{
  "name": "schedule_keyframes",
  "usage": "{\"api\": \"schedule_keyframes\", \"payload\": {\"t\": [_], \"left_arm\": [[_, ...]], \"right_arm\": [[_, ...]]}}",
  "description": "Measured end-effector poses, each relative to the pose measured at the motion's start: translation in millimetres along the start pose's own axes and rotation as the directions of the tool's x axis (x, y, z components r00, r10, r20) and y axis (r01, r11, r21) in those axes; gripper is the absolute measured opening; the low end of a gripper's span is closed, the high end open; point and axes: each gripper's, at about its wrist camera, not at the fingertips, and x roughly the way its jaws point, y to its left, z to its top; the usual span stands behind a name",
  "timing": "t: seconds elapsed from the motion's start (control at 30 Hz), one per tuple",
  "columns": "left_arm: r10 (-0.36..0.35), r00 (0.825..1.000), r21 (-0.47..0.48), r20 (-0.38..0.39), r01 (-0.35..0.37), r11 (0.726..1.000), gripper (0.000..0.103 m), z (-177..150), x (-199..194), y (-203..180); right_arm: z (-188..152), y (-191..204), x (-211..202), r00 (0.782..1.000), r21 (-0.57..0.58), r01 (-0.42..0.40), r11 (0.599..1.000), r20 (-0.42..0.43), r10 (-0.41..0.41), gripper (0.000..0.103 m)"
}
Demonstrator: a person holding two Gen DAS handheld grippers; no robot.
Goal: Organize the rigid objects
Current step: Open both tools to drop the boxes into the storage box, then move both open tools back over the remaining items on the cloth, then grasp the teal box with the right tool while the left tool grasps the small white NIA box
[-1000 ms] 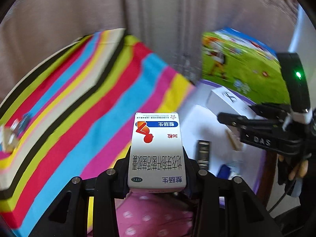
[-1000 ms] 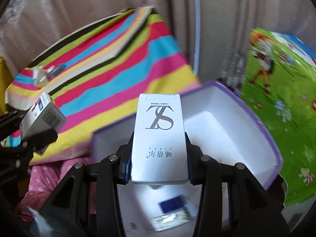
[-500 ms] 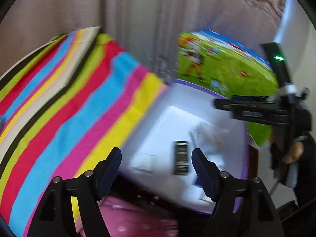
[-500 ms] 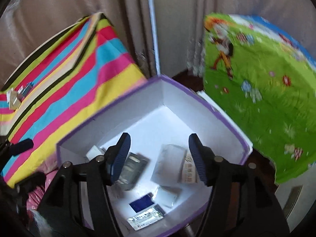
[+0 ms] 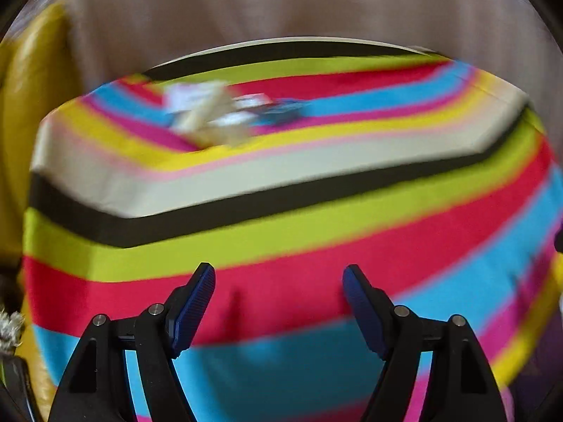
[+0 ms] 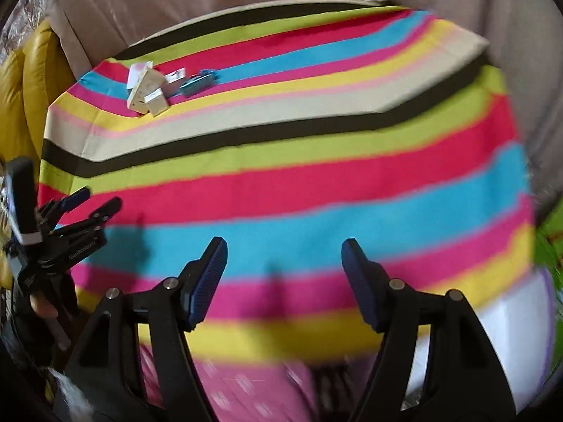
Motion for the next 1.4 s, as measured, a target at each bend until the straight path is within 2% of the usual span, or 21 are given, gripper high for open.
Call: {"api": "schedule_keyframes", "payload": {"t": [0.13, 0.2, 0.27, 0.3, 0.5, 0.57, 0.67, 0.73, 0.77, 0.83, 0.93, 0.97, 1.0, 1.13, 1.23, 1.27, 1.33, 1.37, 1.4], "left_arm": [[0.111, 0.994, -0.112, -0.005, -0.111, 0.988, 0.076, 7.3, 27.5, 59.7], [0.116, 0.993, -0.161, -0.003, -0.115, 0.98, 0.076, 6.2, 33.7, 77.7], [0.09, 0.996, -0.214, -0.014, -0.091, 0.973, 0.076, -0.1, 40.2, 89.8], [0.062, 0.997, -0.236, -0.044, -0.07, 0.969, 0.076, -2.6, 44.4, 93.9], [-0.056, 0.998, -0.338, -0.031, 0.042, 0.94, 0.077, -10.8, 45.7, 109.0], [-0.071, 0.997, -0.363, -0.016, 0.061, 0.93, 0.077, -12.1, 45.0, 112.0], [-0.079, 0.997, -0.361, -0.016, 0.068, 0.93, 0.08, -9.3, 49.3, 110.7], [-0.091, 0.996, -0.376, -0.006, 0.082, 0.923, 0.081, -8.5, 50.5, 113.1], [-0.098, 0.995, -0.386, 0.001, 0.091, 0.918, 0.081, -9.0, 50.3, 114.6], [-0.113, 0.994, -0.393, 0.011, 0.108, 0.913, 0.083, -9.0, 51.0, 116.0], [-0.121, 0.993, -0.397, 0.017, 0.118, 0.91, 0.083, -8.9, 51.6, 116.5], [-0.121, 0.993, -0.397, 0.016, 0.117, 0.91, 0.083, -8.4, 52.4, 116.1], [-0.121, 0.993, -0.398, 0.016, 0.117, 0.91, 0.083, -8.0, 52.5, 115.9], [-0.114, 0.993, -0.393, 0.011, 0.109, 0.913, 0.084, -6.7, 53.5, 113.9], [-0.107, 0.994, -0.386, 0.006, 0.101, 0.917, 0.084, -6.1, 54.7, 112.1], [-0.108, 0.994, -0.387, 0.006, 0.103, 0.916, 0.084, -6.2, 54.9, 112.3], [-0.112, 0.994, -0.388, 0.008, 0.106, 0.916, 0.084, -6.0, 55.7, 112.9], [-0.113, 0.994, -0.388, 0.008, 0.107, 0.915, 0.084, -5.8, 56.1, 113.1], [-0.114, 0.993, -0.388, 0.008, 0.108, 0.915, 0.085, -5.8, 56.5, 113.4]], "right_arm": [[42.9, 26.9, 56.7, 0.997, 0.059, -0.075, 0.995, -0.003, 0.076, 0.071], [65.9, 41.0, 83.1, 0.995, 0.103, -0.098, 0.99, 0.003, 0.098, 0.071], [94.5, 54.1, 112.2, 0.992, 0.152, -0.124, 0.981, 0.011, 0.124, 0.071], [105.5, 61.9, 123.3, 0.991, 0.172, -0.13, 0.976, 0.014, 0.13, 0.071], [184.9, 89.0, 193.8, 0.986, 0.338, -0.157, 0.928, 0.005, 0.165, 0.071], [206.1, 102.9, 212.9, 0.984, 0.361, -0.168, 0.917, 0.011, 0.176, 0.071], [225.7, 123.1, 238.3, 0.985, 0.374, -0.159, 0.914, -0.006, 0.173, 0.071], [231.4, 138.4, 254.2, 0.988, 0.366, -0.127, 0.922, -0.035, 0.15, 0.071], [232.9, 147.8, 262.1, 0.993, 0.34, -0.07, 0.938, -0.07, 0.099, 0.071], [232.5, 157.4, 266.3, 0.996, 0.32, -0.036, 0.947, -0.067, 0.061, 0.074], [229.8, 161.3, 264.6, 0.998, 0.293, 0.003, 0.956, -0.064, 0.017, 0.073], [228.1, 161.1, 263.3, 0.997, 0.258, 0.031, 0.966, -0.07, -0.014, 0.057], [224.9, 159.5, 261.2, 0.997, 0.213, 0.043, 0.976, -0.073, -0.028, 0.049], [201.6, 139.4, 240.0, 0.998, 0.136, 0.02, 0.991, -0.064, -0.011, 0.048], [189.9, 124.2, 231.4, 0.998, 0.123, -0.044, 0.991, -0.05, 0.05, 0.049], [190.0, 123.8, 231.2, 0.998, 0.111, -0.04, 0.993, -0.047, 0.045, 0.05], [194.0, 127.1, 233.7, 0.998, 0.094, -0.027, 0.995, -0.049, 0.031, 0.063], [197.2, 131.0, 236.5, 0.998, 0.086, -0.018, 0.996, -0.054, 0.023, 0.073], [199.5, 134.9, 239.0, 0.998, 0.074, -0.009, 0.997, -0.057, 0.013, 0.075]]}}
